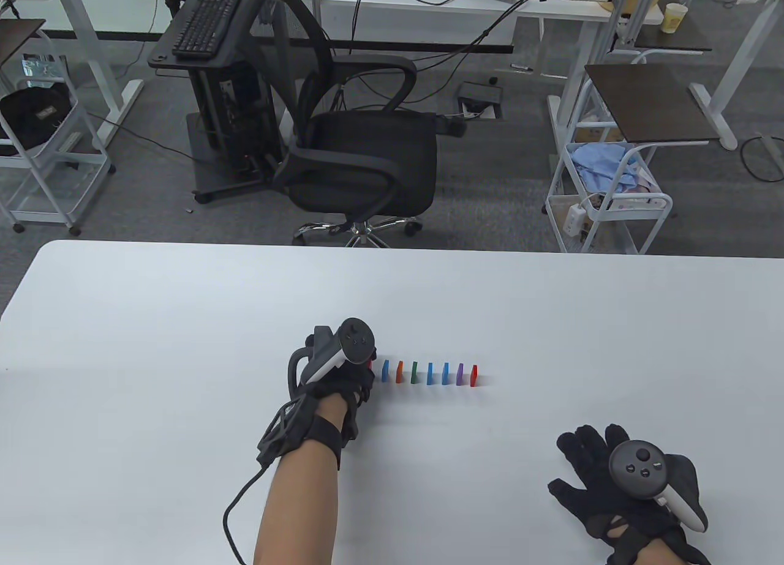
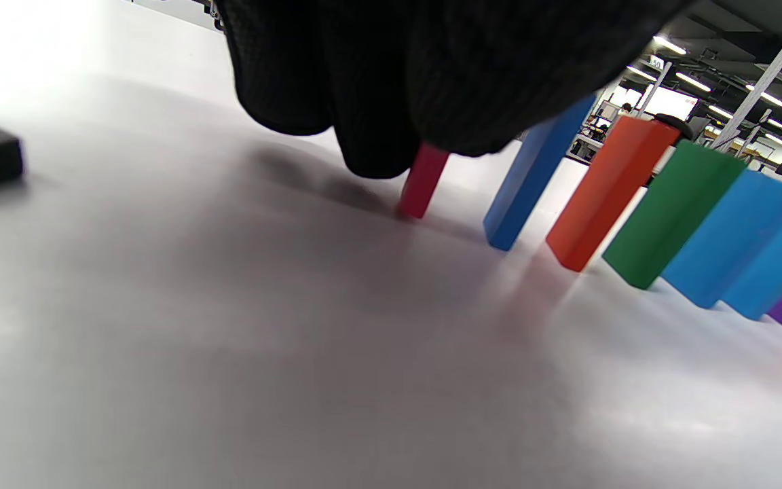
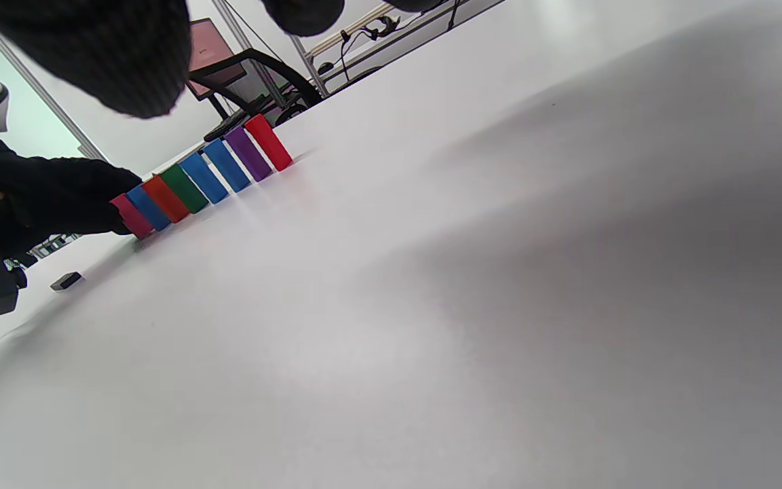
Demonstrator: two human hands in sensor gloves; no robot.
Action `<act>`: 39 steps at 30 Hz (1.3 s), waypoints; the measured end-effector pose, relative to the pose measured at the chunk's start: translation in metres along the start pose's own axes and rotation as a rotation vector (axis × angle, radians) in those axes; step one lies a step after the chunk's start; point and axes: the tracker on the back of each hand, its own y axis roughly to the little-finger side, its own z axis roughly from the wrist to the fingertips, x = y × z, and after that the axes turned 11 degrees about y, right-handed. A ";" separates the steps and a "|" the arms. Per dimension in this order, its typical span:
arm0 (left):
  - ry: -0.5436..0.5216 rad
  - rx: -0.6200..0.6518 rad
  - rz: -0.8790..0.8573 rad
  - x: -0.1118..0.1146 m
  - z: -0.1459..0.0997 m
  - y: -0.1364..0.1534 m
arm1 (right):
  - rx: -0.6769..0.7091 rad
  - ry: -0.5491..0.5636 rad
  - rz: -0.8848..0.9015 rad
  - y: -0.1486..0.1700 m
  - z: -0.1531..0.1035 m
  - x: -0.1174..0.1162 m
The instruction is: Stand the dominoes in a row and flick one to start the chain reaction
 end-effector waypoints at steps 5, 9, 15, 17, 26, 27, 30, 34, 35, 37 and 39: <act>0.003 -0.006 -0.005 0.000 0.000 0.000 | -0.001 -0.003 -0.001 0.000 0.000 0.000; 0.009 -0.011 -0.006 -0.001 -0.001 0.000 | -0.003 -0.004 0.000 0.001 0.000 0.000; 0.018 -0.015 -0.004 -0.001 -0.001 0.000 | -0.005 -0.008 0.002 0.001 0.001 0.000; 0.019 -0.014 -0.003 0.000 -0.001 0.000 | -0.006 -0.010 0.002 0.001 0.001 0.000; 0.022 -0.022 0.000 -0.007 -0.010 0.005 | -0.005 -0.013 0.002 0.001 0.001 -0.001; 0.020 -0.024 0.000 -0.009 -0.012 0.007 | -0.005 -0.012 0.002 0.001 0.001 -0.001; 0.004 -0.035 0.008 -0.018 -0.022 0.012 | -0.005 -0.012 0.003 0.001 0.000 -0.001; -0.018 -0.054 0.029 -0.031 -0.038 0.021 | -0.005 -0.006 0.003 0.001 0.000 -0.001; -0.022 -0.057 0.029 -0.033 -0.040 0.023 | -0.005 -0.007 0.004 0.001 0.000 -0.001; -0.028 -0.067 0.026 -0.036 -0.047 0.028 | -0.005 -0.009 0.003 0.001 0.000 -0.001; -0.031 -0.079 0.044 -0.037 -0.053 0.033 | -0.004 -0.008 0.002 0.001 0.000 -0.001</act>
